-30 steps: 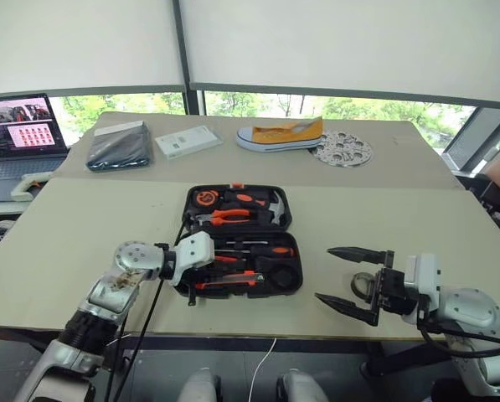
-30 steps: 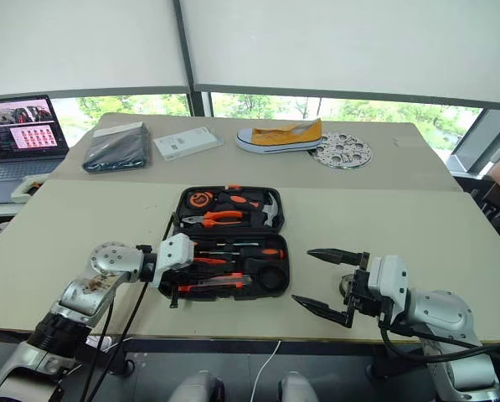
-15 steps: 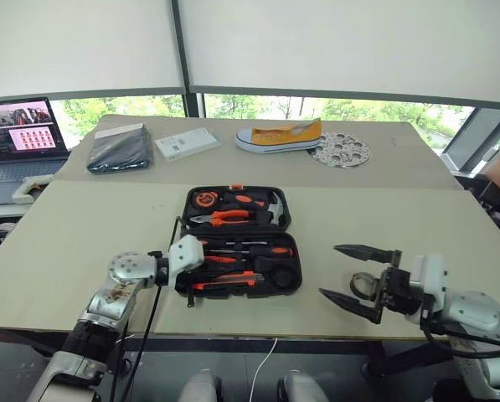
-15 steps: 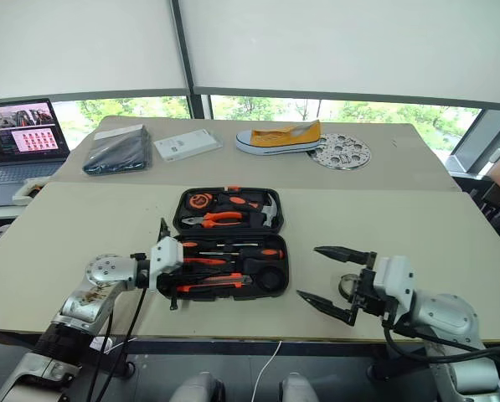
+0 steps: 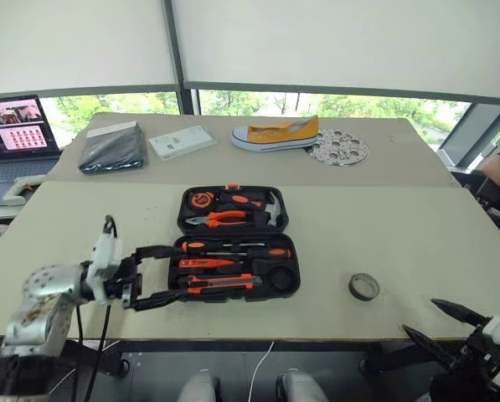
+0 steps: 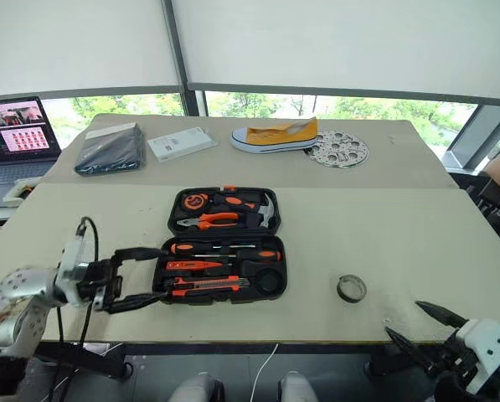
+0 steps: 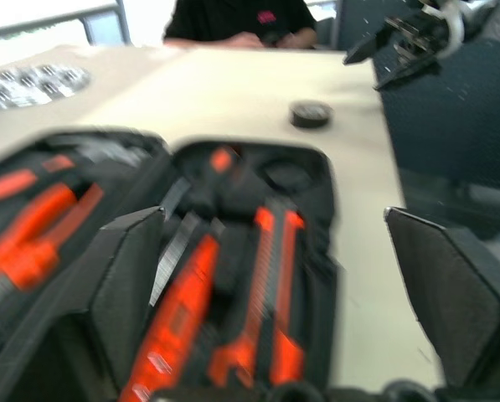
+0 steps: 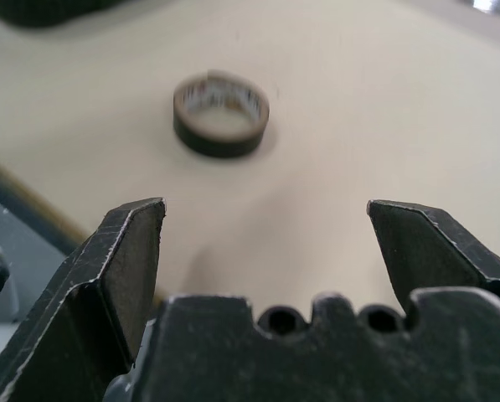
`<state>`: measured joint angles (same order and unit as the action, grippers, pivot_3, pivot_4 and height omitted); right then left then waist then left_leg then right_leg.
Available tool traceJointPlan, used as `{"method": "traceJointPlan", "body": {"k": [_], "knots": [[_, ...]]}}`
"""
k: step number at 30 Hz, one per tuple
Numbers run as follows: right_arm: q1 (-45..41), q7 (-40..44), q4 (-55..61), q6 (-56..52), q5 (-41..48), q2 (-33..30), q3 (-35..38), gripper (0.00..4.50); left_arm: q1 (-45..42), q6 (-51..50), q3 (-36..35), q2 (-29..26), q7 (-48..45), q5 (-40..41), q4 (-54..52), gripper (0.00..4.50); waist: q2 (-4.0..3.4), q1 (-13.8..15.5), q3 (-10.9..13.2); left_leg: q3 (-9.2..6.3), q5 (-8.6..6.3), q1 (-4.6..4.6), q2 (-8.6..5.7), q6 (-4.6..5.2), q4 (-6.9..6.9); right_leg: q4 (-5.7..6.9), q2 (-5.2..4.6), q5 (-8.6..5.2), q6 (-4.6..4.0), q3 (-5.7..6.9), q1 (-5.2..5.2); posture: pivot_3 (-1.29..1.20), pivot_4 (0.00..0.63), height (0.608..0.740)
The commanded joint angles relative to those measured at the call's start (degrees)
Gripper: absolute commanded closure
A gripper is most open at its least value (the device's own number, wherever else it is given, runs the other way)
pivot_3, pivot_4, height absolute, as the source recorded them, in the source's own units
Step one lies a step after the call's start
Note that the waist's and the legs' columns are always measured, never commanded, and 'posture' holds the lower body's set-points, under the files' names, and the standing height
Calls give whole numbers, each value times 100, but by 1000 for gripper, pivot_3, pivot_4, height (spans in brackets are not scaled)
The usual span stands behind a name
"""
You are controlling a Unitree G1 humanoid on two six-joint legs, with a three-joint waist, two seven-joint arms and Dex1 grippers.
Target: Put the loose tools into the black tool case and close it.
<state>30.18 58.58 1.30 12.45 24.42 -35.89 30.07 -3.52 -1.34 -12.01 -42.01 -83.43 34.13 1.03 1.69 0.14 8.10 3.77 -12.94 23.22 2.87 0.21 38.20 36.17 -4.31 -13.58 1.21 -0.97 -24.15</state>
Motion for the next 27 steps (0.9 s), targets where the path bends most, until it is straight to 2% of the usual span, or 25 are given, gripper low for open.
{"method": "traceJointPlan", "body": {"k": [1, 6, 11, 13, 16, 22, 25, 27], "knots": [[183, -42, 637, -187, 203, -83, 174, 0, 106, 195, -246, -10, -244, 196, 56, 32, -3, 7, 2, -1, 0, 0, 2, 0, 0, 0, -2, 0, 0, 0, -1, 0, 150, 740], [54, -241, 2008, -1725, 390, -928, -52, 0, 119, 19, -89, 281, -99, 368, -376, 32, -7, 1, 5, -13, 0, -2, 1, 0, 1, -3, -15, 11, 17, -20, 0, 0, 150, 740], [-1001, -468, 2590, -3597, 341, -2055, -911, 0, 176, 226, 257, 499, -182, 141, -597, 32, 7, -4, 6, -2, 1, -3, -6, 1, 1, -8, -4, 17, 11, -17, -1, 0, 150, 740], [-1286, -474, 2651, -4084, 329, -2327, -1189, 0, 159, 265, 343, 532, -176, 98, -641, 32, 10, 29, 8, 8, 1, 3, -5, 1, 1, -10, 1, 13, 3, -12, -4, 0, 150, 740], [-1725, -553, 2604, -4592, 143, -2572, -1703, 0, 115, 282, 443, 581, -89, 53, -714, 32, 12, 83, 9, 5, 0, 17, -7, 1, -2, -13, 2, 5, -1, -1, -6, 0, 150, 740], [-2386, -661, 2194, -4741, -464, -2658, -2521, 0, 168, 285, 467, 615, 41, 64, -904, 32, 16, 60, 11, 3, -7, 33, -17, 9, -3, -30, -5, 15, 15, -1, -9, 0, 150, 740], [-2676, -651, 2082, -4700, -588, -2559, -2766, 726, 168, 290, 489, 629, 96, 49, -957, 0, 16, 52, 13, 4, -7, 32, -16, 10, -3, -29, -3, 9, 28, -1, -10, 0, 150, 740], [-2825, -622, 2040, -4724, -655, -2524, -2897, 1460, 146, 307, 499, 636, 129, 28, -957, 0, 16, 44, 13, 4, -7, 27, -13, 10, -3, -27, 1, 9, 27, -1, -8, 0, 150, 740]]}}
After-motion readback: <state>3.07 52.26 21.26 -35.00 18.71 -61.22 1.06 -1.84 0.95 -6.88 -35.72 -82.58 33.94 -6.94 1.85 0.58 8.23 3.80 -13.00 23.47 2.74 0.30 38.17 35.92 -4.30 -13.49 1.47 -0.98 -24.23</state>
